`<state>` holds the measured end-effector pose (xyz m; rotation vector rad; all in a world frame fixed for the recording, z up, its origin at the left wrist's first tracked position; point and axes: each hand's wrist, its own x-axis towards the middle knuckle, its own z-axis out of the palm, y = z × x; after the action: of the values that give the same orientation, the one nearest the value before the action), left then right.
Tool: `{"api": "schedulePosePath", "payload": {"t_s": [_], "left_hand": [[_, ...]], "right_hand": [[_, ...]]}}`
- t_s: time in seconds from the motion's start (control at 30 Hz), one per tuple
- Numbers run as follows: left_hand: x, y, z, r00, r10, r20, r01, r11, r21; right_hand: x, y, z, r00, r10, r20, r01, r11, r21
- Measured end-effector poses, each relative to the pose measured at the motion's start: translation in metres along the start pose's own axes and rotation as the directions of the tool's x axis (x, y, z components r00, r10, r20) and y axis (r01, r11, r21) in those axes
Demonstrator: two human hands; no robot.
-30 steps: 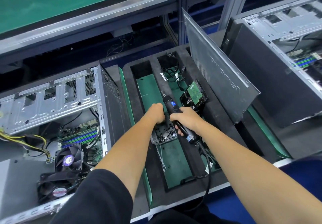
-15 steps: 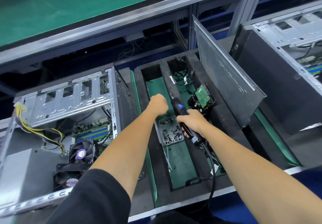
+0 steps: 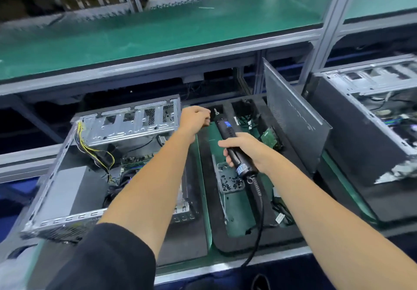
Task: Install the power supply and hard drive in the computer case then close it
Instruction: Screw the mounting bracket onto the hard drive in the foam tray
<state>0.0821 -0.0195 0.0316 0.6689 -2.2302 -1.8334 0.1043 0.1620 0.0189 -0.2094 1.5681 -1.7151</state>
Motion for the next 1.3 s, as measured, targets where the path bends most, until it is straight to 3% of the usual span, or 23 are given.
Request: {"api": "schedulePosePath", "payload": {"t_s": [0.1,0.27,0.43,0.57,0.7,1.0,1.13,1.3], "left_hand": [[-0.011,0.014,-0.023,1.000,0.012,0.009,-0.010,0.982,-0.186],[-0.037,0.016,-0.080,0.999,0.019,0.040,-0.006,0.956,-0.294],[-0.081,0.000,-0.139,0.998,0.054,0.020,-0.043,0.931,-0.364],[-0.111,-0.020,-0.183,1.000,-0.019,0.002,0.018,0.927,-0.376],[-0.132,-0.028,-0.220,0.994,-0.044,-0.097,-0.016,0.840,-0.543],[-0.152,-0.026,-0.240,0.989,-0.090,-0.119,-0.003,0.786,-0.619],[-0.155,-0.031,-0.234,0.980,-0.132,-0.149,0.018,0.807,-0.590],[-0.159,-0.036,-0.234,0.980,-0.188,-0.071,0.119,0.830,-0.545]], "right_hand": [[-0.022,-0.013,0.032,0.993,-0.092,0.070,0.096,0.994,-0.057],[-0.049,-0.017,0.092,0.983,-0.183,0.015,0.183,0.977,-0.107],[-0.064,0.005,0.166,0.983,-0.175,0.047,0.180,0.975,-0.128],[-0.070,0.028,0.221,0.985,-0.163,0.059,0.168,0.980,-0.107],[-0.077,0.039,0.261,0.980,-0.182,0.084,0.191,0.975,-0.115],[-0.097,0.038,0.284,0.981,-0.153,0.118,0.170,0.973,-0.154],[-0.103,0.045,0.281,0.983,-0.134,0.129,0.150,0.981,-0.124],[-0.110,0.053,0.275,0.988,-0.094,0.122,0.107,0.988,-0.108]]}}
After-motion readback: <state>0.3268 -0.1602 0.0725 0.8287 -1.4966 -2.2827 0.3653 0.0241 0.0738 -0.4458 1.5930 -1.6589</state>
